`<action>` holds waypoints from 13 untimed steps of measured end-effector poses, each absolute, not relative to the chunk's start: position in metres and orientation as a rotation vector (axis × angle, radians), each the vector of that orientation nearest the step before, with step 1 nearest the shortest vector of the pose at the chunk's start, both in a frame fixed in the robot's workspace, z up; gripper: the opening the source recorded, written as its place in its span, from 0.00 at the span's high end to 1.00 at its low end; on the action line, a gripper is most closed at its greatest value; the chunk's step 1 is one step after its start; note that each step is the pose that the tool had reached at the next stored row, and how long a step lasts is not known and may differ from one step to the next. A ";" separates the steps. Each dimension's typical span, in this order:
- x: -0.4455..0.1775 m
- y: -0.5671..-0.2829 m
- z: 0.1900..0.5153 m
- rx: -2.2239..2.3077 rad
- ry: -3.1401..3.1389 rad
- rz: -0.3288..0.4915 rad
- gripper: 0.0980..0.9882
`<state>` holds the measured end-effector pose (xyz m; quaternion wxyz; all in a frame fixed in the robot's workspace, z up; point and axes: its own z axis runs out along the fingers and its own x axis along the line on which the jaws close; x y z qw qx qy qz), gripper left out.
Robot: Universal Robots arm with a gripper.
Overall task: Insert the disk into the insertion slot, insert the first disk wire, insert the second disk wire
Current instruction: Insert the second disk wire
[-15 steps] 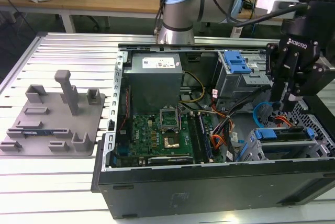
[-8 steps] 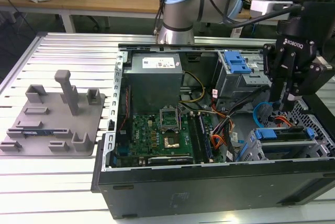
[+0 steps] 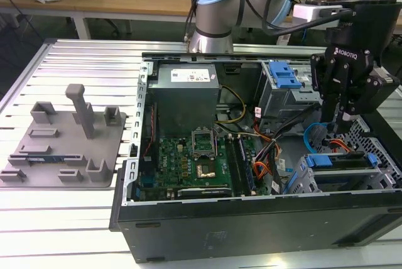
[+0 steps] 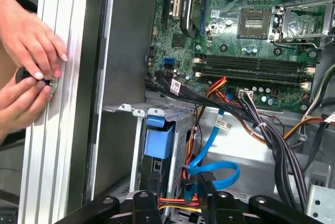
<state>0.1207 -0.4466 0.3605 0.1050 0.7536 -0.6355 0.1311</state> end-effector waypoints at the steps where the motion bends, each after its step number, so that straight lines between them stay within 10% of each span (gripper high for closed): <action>1: 0.121 -0.445 0.360 2.231 -1.863 0.389 0.63; 13: 0.123 -0.435 0.354 2.223 -1.846 0.406 0.74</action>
